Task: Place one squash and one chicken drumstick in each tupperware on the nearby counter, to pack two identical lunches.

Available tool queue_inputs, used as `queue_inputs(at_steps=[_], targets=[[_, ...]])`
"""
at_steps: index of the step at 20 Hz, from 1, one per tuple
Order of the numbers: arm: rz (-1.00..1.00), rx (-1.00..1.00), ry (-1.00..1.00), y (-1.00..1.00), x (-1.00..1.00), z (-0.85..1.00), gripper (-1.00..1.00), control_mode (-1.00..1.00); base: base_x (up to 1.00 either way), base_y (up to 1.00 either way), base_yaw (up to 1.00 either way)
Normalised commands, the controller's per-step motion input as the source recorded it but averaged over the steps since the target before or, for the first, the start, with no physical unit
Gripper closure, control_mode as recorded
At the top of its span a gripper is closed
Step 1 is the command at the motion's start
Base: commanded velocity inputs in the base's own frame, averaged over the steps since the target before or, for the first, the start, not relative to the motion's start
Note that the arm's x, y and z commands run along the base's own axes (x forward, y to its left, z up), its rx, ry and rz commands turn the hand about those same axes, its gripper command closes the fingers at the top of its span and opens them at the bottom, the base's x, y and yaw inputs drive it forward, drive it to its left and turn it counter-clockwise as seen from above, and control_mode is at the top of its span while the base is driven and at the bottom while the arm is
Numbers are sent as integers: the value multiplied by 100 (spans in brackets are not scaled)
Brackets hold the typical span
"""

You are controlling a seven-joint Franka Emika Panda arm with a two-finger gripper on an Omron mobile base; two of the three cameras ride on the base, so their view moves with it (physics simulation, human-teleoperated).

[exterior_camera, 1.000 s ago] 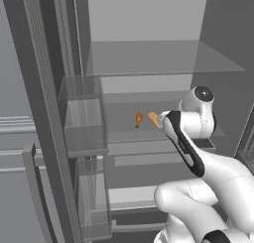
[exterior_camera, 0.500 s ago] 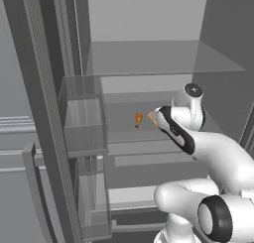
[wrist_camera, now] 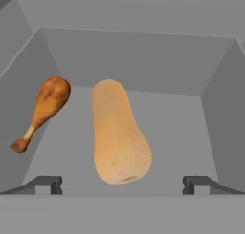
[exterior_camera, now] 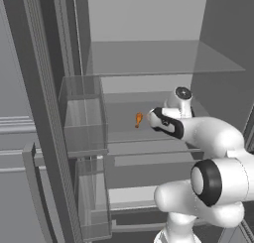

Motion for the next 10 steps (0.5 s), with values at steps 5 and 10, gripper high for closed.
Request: queue_inputs(at_steps=[5, 10], targets=[[0, 0, 2, 0, 39, -23, -100, -100, 0, 0, 0], [0, 0, 4, 1, 26, -27, -100, -100, 0, 0, 0]])
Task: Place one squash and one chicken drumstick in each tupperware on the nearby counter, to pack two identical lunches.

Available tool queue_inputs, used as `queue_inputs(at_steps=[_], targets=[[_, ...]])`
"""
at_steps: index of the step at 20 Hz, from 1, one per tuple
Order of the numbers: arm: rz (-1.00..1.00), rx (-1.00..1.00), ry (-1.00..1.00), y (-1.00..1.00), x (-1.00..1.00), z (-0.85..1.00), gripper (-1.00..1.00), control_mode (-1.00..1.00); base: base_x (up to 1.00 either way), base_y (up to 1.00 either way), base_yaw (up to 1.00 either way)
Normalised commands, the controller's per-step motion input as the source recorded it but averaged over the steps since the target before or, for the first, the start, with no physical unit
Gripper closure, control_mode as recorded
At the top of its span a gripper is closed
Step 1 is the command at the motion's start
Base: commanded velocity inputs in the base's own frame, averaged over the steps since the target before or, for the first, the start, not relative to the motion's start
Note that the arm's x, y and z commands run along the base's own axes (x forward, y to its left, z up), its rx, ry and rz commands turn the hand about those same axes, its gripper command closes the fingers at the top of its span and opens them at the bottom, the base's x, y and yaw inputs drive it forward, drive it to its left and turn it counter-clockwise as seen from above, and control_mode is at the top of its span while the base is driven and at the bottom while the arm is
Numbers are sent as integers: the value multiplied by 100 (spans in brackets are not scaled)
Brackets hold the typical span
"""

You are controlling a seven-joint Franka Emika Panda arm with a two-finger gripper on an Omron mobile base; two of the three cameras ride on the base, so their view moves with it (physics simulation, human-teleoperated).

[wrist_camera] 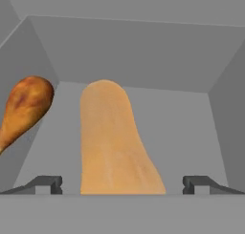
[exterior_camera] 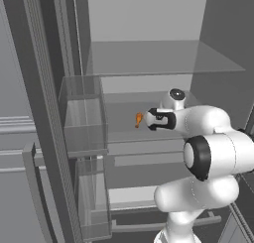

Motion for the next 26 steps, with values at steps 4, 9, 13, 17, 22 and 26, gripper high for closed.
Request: queue_inputs(at_steps=[4, 9, 13, 17, 22, 26], targets=[[1, 0, 1, 0, 22, -23, -100, -100, 0, 0, 0], [1, -1, 2, 10, 12, -29, 100, -100, 0, 0, 0], [9, 0, 12, 2, 0, -36, 100, -100, 0, 0, 0], [1, 0, -4, 0, -67, 7, 100, -100, 0, 0, 0], [0, 0, -11, 0, -100, 77, 100, -100, 0, 0, 0], [0, 0, -1, 0, -100, 91, 100, -100, 0, 0, 0]])
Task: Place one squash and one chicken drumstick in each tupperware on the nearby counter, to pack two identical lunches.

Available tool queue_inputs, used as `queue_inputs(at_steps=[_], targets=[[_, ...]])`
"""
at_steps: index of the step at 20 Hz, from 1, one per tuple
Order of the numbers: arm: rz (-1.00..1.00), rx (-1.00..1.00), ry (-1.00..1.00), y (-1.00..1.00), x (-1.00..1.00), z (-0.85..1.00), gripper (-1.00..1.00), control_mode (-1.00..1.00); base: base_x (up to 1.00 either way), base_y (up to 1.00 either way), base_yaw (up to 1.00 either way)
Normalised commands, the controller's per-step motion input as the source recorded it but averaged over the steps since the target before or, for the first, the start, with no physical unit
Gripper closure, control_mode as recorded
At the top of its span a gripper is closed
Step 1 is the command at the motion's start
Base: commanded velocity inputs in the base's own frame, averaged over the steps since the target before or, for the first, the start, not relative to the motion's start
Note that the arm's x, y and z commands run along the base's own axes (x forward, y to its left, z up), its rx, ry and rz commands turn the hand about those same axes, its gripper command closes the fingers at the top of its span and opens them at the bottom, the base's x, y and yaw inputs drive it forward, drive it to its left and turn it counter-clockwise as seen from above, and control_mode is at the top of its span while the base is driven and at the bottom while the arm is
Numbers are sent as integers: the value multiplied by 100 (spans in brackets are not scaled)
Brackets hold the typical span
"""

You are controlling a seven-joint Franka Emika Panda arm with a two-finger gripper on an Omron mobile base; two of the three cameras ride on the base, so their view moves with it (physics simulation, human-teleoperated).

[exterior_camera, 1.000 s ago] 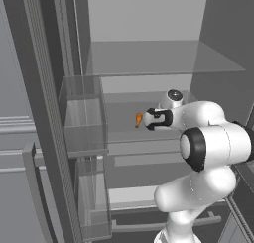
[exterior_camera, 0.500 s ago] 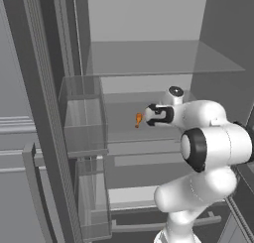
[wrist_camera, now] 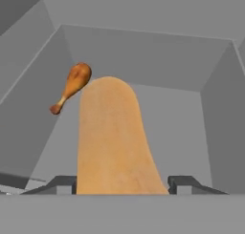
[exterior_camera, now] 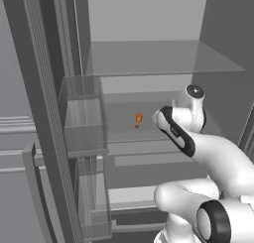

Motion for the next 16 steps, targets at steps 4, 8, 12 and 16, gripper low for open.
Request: queue_inputs(at_steps=[4, 8, 12, 16], targets=[[0, 0, 0, 0, -100, 98, 100, -100, 0, 0, 0], [0, 0, 2, 0, -98, 86, 100, -100, 0, 0, 0], [0, 0, 0, 0, -92, 72, 100, -100, 0, 0, 0], [0, 0, 0, 0, -60, 70, 100, -100, 0, 0, 0]])
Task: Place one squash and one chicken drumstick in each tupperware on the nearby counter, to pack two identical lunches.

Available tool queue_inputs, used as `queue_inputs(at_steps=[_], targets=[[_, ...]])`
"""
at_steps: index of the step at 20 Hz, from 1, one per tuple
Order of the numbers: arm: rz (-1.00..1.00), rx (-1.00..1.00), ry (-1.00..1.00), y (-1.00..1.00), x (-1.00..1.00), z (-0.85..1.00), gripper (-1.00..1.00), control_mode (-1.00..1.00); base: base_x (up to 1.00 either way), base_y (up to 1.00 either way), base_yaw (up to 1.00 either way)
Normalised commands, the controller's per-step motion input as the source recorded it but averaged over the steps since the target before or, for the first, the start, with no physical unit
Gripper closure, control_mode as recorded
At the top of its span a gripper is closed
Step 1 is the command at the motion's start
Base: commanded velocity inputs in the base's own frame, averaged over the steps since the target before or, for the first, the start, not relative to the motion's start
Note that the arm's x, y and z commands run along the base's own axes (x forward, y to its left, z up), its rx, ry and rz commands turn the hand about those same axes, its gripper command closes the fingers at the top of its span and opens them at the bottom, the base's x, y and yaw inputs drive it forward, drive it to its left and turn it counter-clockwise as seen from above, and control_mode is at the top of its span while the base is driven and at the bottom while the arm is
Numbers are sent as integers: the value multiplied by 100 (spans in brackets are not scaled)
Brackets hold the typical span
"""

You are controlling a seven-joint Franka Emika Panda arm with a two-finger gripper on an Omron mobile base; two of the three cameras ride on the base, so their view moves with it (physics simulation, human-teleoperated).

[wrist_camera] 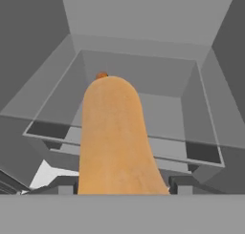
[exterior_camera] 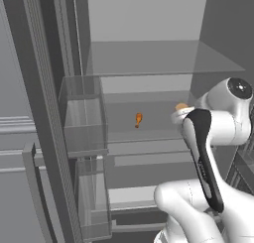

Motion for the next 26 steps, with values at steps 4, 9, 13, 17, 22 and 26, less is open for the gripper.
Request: queue_inputs(at_steps=[4, 9, 13, 17, 22, 26], targets=[[0, 0, 0, 0, -60, 67, 100, -100, 0, 0, 0], [0, 0, 0, 7, -52, 46, 100, -100, 0, 0, 0], [1, 1, -8, 10, -30, 1, 100, -100, 0, 0, 0], [0, 1, -25, 0, -72, 0, 100, -100, 0, 0, 0], [1, 1, -19, 3, -47, 0, 100, 100, -40, 1, 0], [0, 0, 0, 0, 0, 0, 100, 100, -100, 20, 0]])
